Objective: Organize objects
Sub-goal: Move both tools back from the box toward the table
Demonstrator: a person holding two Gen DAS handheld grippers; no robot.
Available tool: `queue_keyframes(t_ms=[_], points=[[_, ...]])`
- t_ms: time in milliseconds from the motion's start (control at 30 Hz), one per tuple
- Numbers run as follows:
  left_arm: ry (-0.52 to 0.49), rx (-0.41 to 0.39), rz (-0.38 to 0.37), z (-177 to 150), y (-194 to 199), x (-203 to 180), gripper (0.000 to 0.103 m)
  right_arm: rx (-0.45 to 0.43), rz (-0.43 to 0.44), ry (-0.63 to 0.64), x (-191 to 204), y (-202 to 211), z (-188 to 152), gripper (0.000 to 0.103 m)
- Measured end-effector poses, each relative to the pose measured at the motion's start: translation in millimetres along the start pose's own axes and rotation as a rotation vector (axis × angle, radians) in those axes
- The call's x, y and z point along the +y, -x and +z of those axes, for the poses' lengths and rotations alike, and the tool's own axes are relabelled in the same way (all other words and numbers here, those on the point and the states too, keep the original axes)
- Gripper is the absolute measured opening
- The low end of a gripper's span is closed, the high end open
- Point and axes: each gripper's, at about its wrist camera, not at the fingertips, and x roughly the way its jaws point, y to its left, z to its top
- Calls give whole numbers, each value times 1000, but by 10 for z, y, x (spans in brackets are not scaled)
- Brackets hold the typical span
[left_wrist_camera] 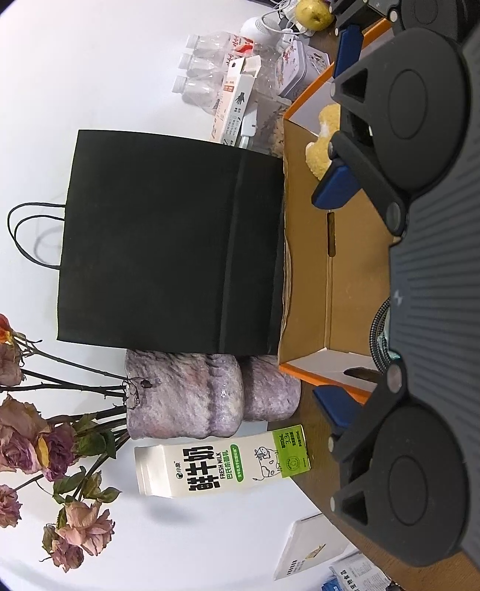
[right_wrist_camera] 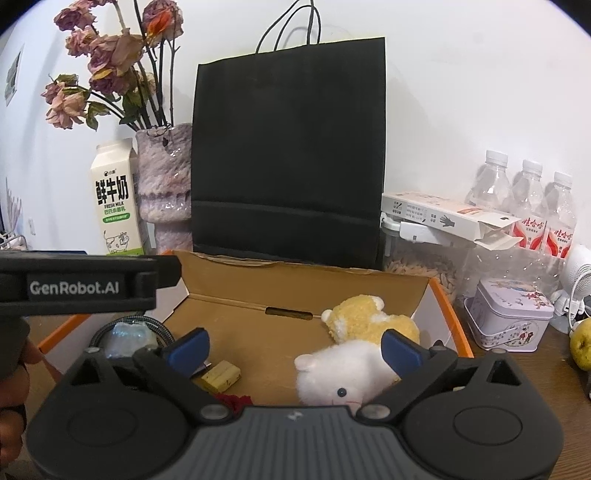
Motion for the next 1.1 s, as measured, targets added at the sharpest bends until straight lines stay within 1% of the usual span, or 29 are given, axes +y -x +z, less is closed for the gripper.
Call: queue_keyframes(t_ms=[100,233,433,533,667,867,1100], points=[[-3,8,5,24,22,7,103,-1,-10,0,-7,38,21,100],[11,6,-7,87,123,44,103,-12,-13,0,-11,153,76,100],[20,-43,-26,219,433,104,103,-69,11,3,-30,456,232,101],[27,-50,-41,292,562,115,103,-102,5,4,-51,612,329,103],[8,-62,-49,351,737,63,103,-117,-8,18,-65,790,413,103],[4,-60,-60,385,1024,34,103,-128,-11,9,-55,1107,447,103],[-2,-46,-52,318,1402,72,103,-130,-13,19,43,1514,399,103]])
